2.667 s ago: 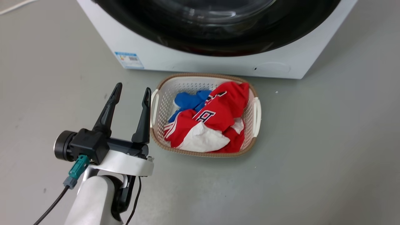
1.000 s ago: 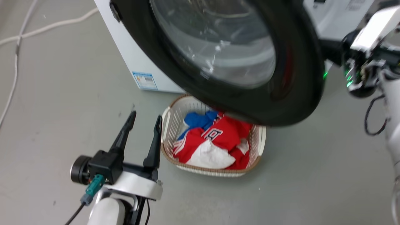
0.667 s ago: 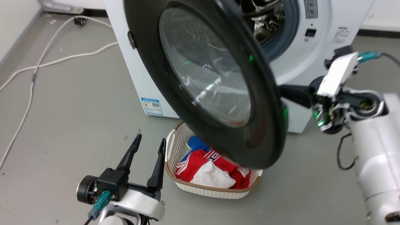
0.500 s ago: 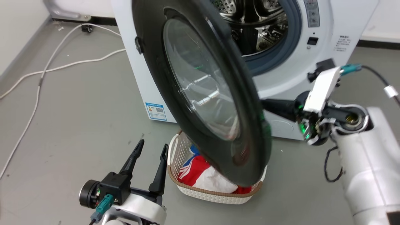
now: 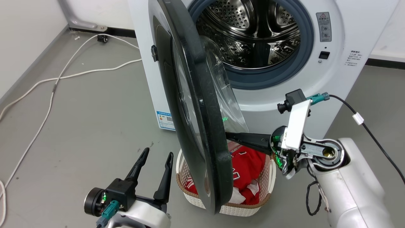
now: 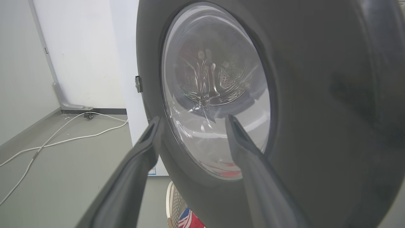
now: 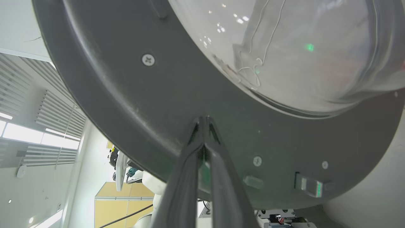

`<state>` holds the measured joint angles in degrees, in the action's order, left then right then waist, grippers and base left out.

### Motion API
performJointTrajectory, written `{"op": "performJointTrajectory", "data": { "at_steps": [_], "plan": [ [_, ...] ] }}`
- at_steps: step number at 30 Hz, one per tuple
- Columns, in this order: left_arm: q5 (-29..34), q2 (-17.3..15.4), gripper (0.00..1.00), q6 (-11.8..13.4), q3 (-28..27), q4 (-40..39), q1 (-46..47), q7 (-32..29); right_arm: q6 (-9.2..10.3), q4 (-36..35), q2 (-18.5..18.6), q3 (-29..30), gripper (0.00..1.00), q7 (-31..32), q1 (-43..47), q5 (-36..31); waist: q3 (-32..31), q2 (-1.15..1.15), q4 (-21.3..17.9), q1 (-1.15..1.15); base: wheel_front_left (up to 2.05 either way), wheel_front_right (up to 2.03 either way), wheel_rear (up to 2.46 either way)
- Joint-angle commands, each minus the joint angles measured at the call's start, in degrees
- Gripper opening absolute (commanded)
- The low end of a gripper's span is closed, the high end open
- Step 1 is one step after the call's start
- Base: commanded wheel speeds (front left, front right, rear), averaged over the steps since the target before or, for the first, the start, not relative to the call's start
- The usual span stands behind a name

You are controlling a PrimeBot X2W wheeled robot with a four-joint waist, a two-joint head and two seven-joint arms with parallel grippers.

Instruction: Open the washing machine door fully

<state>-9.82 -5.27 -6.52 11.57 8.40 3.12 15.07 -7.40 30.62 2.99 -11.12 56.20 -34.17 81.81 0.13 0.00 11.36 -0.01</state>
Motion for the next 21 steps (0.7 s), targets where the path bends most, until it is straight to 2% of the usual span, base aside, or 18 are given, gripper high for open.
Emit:
{"op": "performJointTrajectory", "data": {
  "at_steps": [1,7,12,21],
  "plan": [
    [-0.26,-0.18,1.0,0.18,0.07,0.17,-0.76,0.14,-0.16,-0.89,-0.18,-1.19,0.0,-1.31,1.46,0.67,-0.38,0.0,0.01,0.01,0.0,0.0,0.0],
    [-0.46,-0.56,1.0,0.47,0.04,0.32,-1.44,0.14,-0.17,-3.27,-0.18,-0.66,0.0,-8.74,4.15,0.05,-1.35,0.0,-0.68,0.01,0.0,0.0,0.0],
    [-1.05,-1.19,1.0,1.04,-0.75,0.11,-1.88,-0.1,-0.17,-8.06,0.17,5.05,0.0,-18.4,9.31,-2.34,-2.27,0.0,-2.6,0.01,0.0,0.0,0.0],
    [-1.97,-2.59,1.0,2.24,-2.26,-0.33,-3.09,-0.93,-0.17,-13.83,1.08,14.75,0.0,-28.76,22.7,-10.0,-3.53,0.0,-6.79,0.01,0.0,0.0,0.0]
  ]
}}
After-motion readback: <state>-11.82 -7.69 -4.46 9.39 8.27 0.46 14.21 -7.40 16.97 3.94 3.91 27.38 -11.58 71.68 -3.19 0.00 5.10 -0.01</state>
